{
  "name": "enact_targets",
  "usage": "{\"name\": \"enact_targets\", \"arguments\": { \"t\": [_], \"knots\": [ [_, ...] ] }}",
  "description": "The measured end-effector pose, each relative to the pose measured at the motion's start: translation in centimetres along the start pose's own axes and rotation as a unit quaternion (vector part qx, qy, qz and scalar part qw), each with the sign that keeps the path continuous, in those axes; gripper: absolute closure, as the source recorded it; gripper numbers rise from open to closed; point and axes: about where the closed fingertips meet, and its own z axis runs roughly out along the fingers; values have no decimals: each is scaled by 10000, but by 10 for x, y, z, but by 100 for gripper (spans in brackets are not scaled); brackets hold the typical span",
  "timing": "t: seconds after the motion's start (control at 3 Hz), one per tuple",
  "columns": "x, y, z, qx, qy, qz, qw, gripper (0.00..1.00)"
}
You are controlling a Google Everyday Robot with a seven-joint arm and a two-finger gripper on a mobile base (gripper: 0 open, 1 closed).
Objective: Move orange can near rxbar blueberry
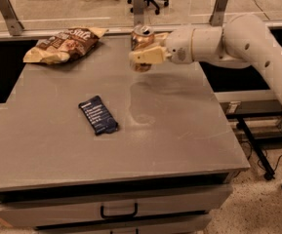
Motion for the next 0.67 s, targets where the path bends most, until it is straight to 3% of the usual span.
{"name": "enact_targets", "arguments": {
  "t": [0.33, 0.67],
  "knots": [
    [14, 66, 18, -547, 95, -75, 9984, 100],
    [31, 113, 35, -1022, 377, -210, 9938, 81]
  ]
}}
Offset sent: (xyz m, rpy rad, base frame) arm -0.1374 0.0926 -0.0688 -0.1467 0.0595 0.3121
